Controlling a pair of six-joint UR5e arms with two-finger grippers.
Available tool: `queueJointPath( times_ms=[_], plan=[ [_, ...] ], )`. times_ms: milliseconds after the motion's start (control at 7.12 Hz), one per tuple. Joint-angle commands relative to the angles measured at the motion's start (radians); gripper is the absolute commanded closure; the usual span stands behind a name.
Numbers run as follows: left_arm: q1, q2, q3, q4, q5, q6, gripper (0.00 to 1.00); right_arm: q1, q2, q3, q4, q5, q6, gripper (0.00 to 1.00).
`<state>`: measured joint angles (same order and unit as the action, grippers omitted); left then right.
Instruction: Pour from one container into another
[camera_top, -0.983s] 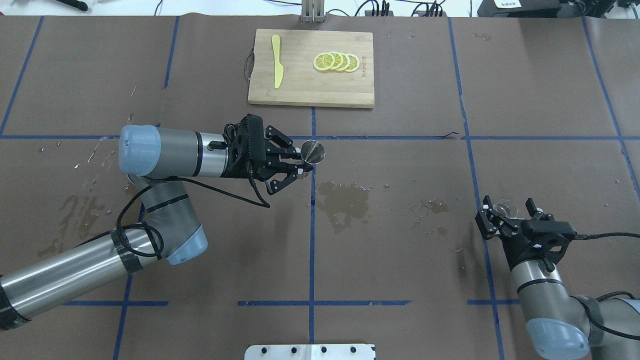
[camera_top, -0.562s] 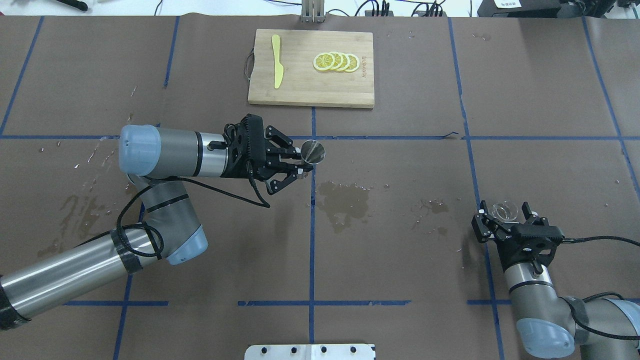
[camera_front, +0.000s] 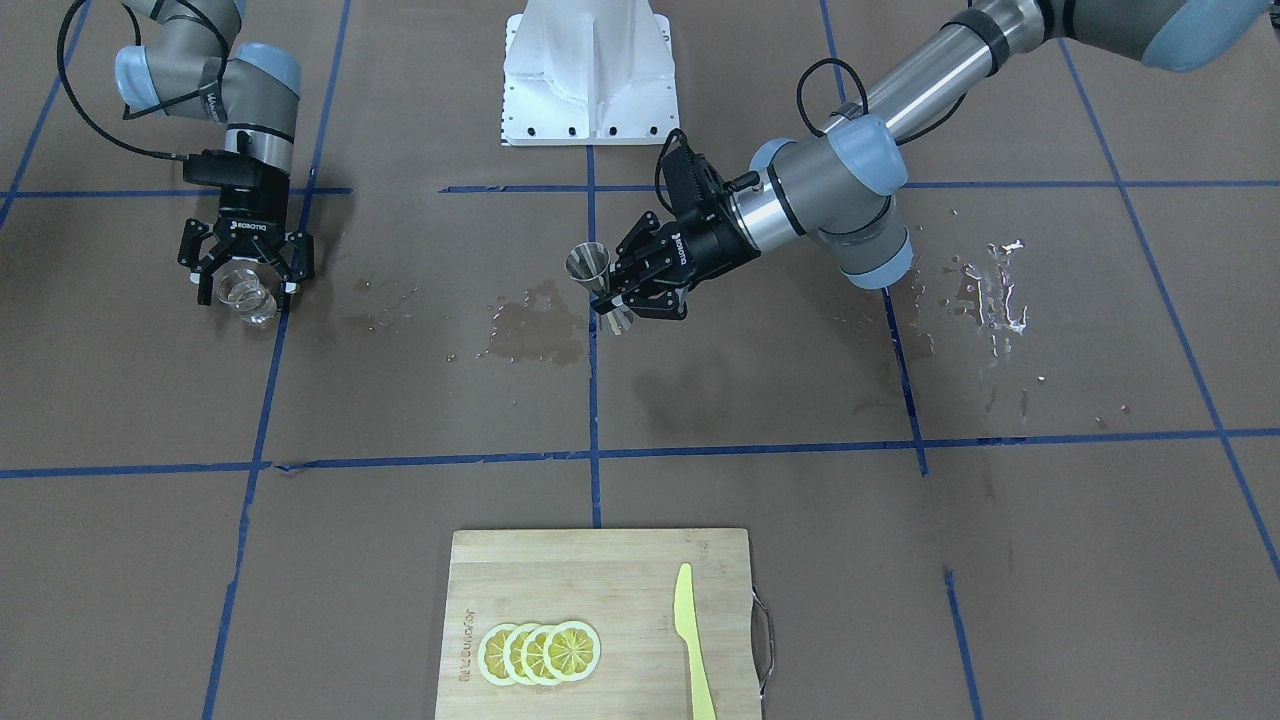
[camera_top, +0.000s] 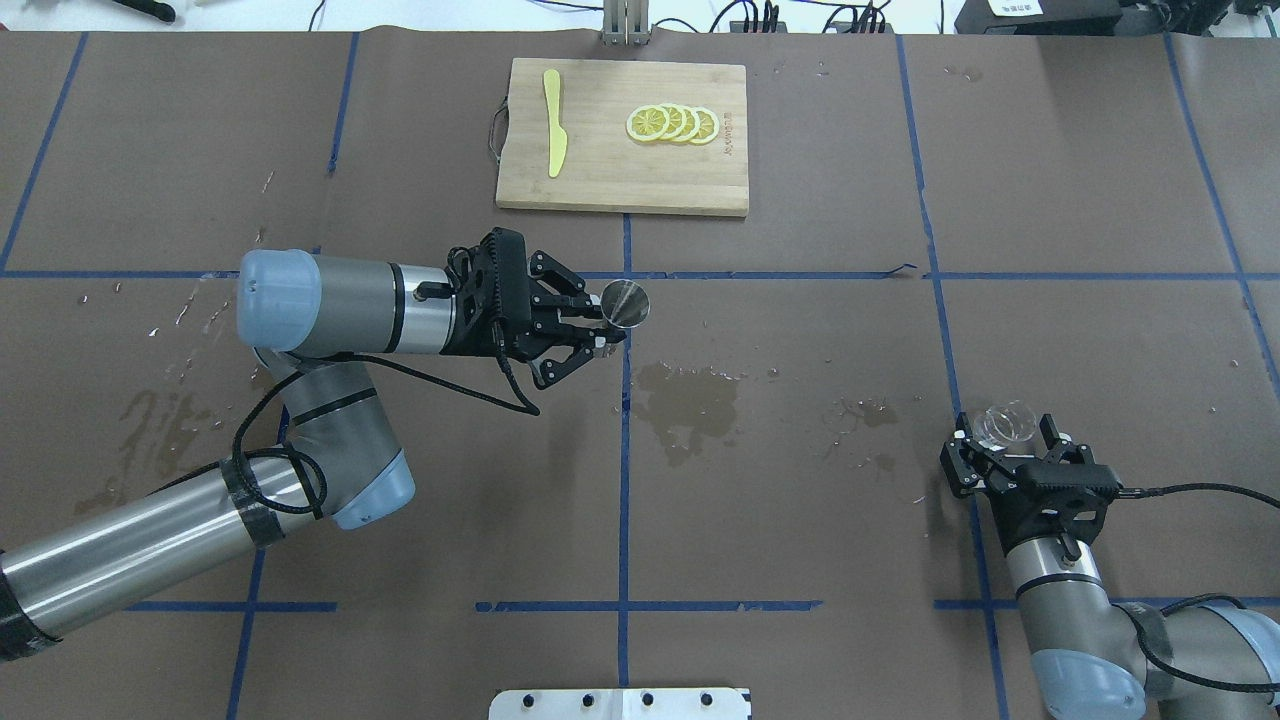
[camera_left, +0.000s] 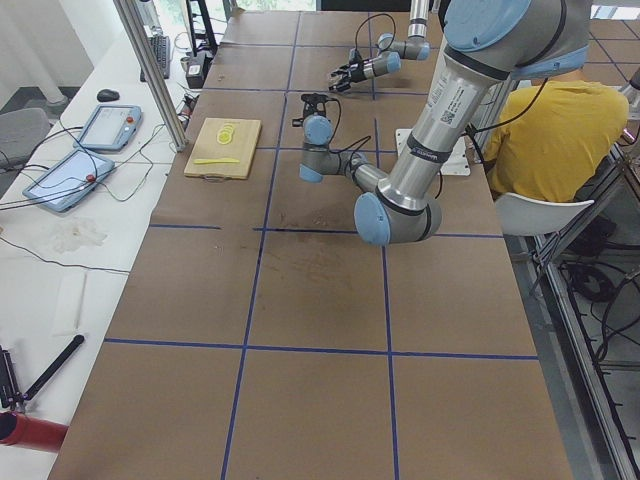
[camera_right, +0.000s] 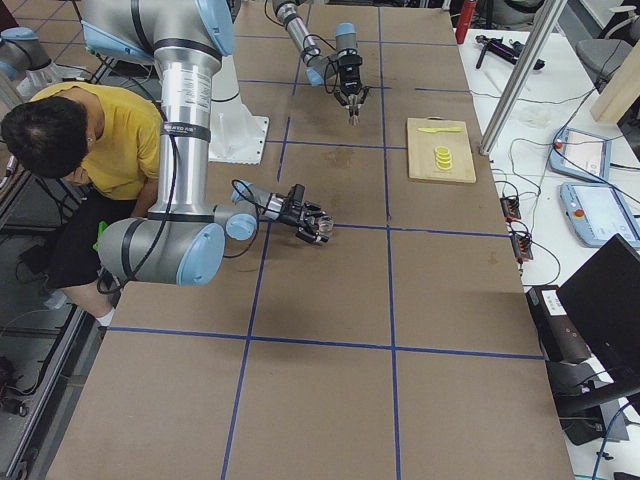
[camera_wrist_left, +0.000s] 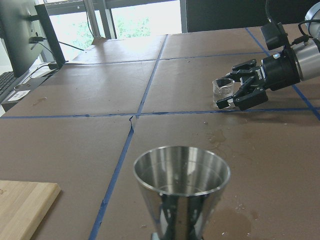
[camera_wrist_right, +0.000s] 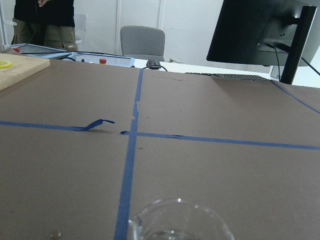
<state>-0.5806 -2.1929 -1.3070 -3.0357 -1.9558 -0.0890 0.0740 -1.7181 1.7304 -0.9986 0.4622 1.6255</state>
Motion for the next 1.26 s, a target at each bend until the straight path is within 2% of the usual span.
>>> queueJointPath(
  times_ms=[0, 140, 281, 421, 842, 1123],
  plan=[
    [-0.001, 0.001, 0.000, 0.000, 0.000, 0.000, 1.00, -0.008, 0.000, 0.000, 0.000, -0.008, 0.002, 0.04],
    [-0.001, 0.001, 0.000, 0.000, 0.000, 0.000, 1.00, -0.010, 0.000, -0.002, 0.000, -0.008, 0.004, 0.19],
    [-0.001, 0.001, 0.000, 0.000, 0.000, 0.000, 1.00, -0.013, 0.000, -0.002, 0.000, -0.008, 0.022, 0.70],
    [-0.001, -0.001, 0.000, 0.000, 0.000, 0.000, 1.00, -0.013, 0.000, -0.006, 0.000, -0.008, 0.022, 1.00],
    [-0.001, 0.001, 0.000, 0.000, 0.000, 0.000, 1.00, -0.013, -0.001, 0.003, 0.009, -0.017, 0.022, 1.00],
    [-0.002, 0.001, 0.000, 0.000, 0.000, 0.000, 1.00, -0.008, -0.012, 0.018, 0.014, -0.071, 0.010, 1.00]
  ],
)
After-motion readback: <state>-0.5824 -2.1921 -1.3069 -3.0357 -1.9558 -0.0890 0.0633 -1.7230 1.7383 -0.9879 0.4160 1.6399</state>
